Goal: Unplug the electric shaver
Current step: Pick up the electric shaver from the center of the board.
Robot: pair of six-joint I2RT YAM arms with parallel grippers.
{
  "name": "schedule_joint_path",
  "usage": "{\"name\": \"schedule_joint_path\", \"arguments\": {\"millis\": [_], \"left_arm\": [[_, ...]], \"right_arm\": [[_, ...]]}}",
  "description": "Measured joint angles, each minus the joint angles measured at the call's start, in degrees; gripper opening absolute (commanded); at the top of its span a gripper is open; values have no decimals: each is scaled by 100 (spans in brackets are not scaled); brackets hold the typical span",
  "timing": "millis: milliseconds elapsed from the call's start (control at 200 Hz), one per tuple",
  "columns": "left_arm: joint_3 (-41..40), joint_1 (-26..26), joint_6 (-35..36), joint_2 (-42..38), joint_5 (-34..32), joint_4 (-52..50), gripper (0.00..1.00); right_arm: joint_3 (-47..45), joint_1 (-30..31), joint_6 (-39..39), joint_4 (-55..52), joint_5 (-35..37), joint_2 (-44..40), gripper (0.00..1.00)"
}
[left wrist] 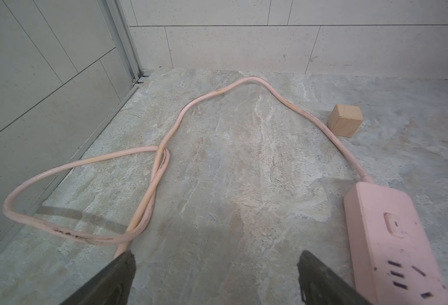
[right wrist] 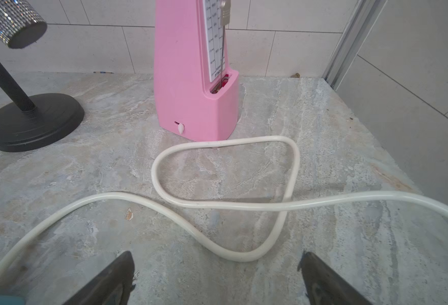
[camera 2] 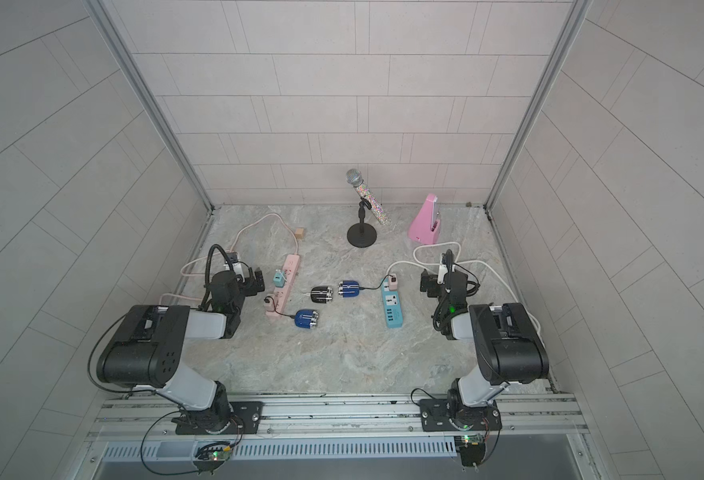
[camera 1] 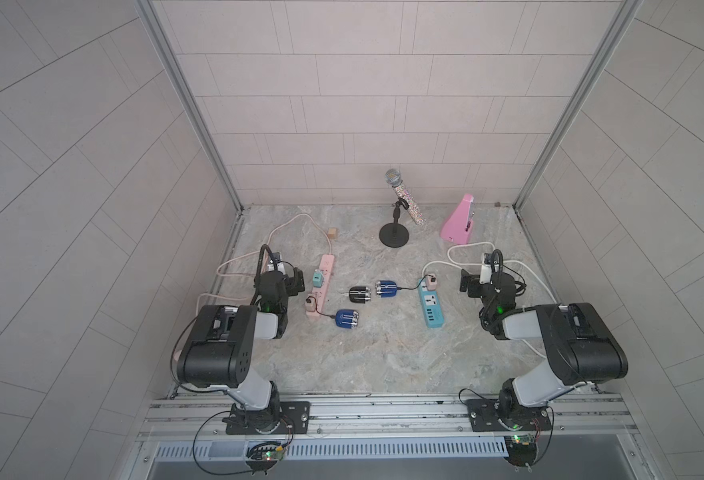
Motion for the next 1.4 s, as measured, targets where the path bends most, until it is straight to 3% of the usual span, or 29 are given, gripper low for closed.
{"name": "schedule_joint_path", "arguments": {"millis": [1276, 1401], "left_arm": [[0, 0, 0, 0, 2, 0, 100], [85, -7, 7, -162, 0, -387, 100]], "right_arm": [[2, -7, -11, -15, -48, 0, 99], [116, -7, -15, -317, -39, -87, 99]]}}
